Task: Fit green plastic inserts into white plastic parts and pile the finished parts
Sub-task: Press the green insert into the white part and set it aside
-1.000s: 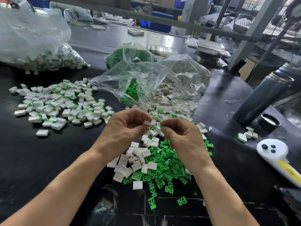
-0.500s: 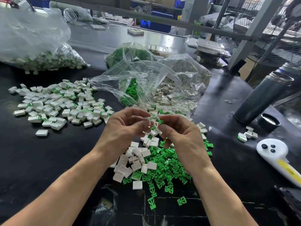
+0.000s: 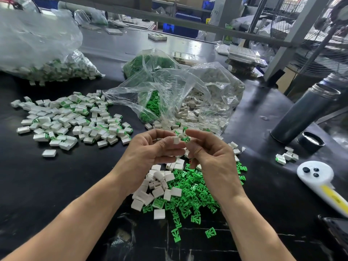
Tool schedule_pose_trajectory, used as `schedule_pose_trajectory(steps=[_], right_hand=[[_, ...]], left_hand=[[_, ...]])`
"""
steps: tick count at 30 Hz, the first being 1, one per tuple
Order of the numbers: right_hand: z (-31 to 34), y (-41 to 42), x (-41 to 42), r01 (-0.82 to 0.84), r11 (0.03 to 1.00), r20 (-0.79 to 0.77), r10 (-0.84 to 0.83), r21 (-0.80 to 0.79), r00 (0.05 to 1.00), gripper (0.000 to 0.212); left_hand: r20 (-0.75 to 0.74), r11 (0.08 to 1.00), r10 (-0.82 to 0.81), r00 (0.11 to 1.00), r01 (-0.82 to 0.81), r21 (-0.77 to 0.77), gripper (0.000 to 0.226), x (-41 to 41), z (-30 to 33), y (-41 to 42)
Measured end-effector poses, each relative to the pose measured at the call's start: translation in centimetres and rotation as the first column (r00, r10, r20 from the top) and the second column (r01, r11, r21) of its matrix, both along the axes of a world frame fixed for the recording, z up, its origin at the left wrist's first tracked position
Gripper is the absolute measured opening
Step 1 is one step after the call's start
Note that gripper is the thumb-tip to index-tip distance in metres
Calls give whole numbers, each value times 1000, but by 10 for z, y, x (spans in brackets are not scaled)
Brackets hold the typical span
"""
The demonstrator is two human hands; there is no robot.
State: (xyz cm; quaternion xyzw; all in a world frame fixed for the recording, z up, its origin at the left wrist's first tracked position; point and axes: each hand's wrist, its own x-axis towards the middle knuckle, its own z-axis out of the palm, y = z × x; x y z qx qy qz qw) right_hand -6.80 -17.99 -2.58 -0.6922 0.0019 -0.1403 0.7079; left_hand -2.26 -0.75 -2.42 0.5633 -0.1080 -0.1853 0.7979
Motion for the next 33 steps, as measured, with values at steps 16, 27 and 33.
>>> schedule_pose_trajectory(steps=[16,27,33], right_hand=[[-2,1,4,-24,976,-57,37,216,998,18],[-6,3,4,7,981,-73,7,196,997,5],[-5,5,4,41,985,-73,-29,168,997,12]], left_hand=[[5,997,79,997,-79,-3,30,3,-5,0],[83,997,69,994,-72,33,38,1,-5,-1],[158,987,59,986,-81,137,23,-2,-5,-3]])
